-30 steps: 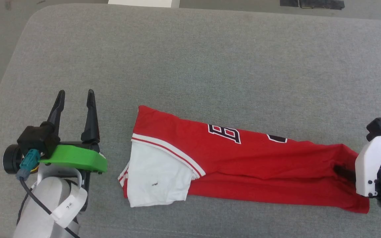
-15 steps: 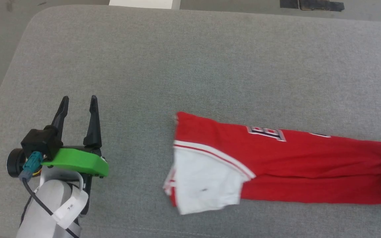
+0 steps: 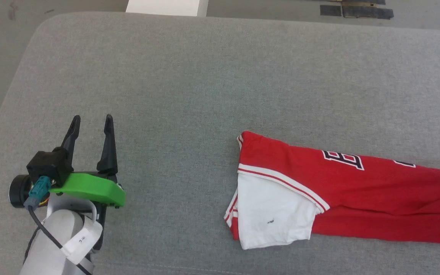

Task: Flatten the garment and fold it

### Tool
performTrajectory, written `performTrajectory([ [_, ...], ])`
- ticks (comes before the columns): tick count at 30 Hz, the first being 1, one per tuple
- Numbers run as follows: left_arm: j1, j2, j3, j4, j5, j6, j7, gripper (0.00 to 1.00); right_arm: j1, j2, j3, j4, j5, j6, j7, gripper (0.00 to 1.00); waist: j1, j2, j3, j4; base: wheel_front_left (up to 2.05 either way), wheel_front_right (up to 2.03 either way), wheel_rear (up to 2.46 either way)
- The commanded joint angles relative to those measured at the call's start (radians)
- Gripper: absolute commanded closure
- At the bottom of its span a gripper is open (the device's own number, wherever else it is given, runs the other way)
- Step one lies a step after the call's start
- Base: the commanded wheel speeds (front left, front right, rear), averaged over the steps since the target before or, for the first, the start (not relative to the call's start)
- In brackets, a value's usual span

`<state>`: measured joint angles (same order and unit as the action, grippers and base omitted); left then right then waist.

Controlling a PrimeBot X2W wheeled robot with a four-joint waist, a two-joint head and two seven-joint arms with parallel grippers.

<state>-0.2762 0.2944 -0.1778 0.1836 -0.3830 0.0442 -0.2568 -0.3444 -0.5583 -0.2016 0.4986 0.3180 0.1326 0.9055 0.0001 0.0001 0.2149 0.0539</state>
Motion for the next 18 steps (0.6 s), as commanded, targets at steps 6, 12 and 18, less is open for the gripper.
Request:
performTrajectory([
  [6,0.039,0.007,0.001,0.007,-0.010,0.001,0.003,0.00,0.042,-0.020,0.144,-0.210,0.043,-0.002,0.192,1.00,-0.0001,-0.0001,-0.047,-0.025,0.00,0.00,0.00],
  [12,0.053,0.010,0.000,0.004,-0.020,0.004,0.009,0.00,0.068,0.019,0.234,-0.418,0.121,-0.002,0.309,1.00,-0.0001,-0.0001,-0.071,-0.036,0.00,0.00,0.00],
  [18,0.058,0.008,-0.002,0.001,-0.024,0.007,0.007,0.00,0.046,0.096,0.342,-0.504,0.165,-0.002,0.303,1.00,-0.0001,-0.0001,-0.085,-0.039,0.00,0.00,0.00],
])
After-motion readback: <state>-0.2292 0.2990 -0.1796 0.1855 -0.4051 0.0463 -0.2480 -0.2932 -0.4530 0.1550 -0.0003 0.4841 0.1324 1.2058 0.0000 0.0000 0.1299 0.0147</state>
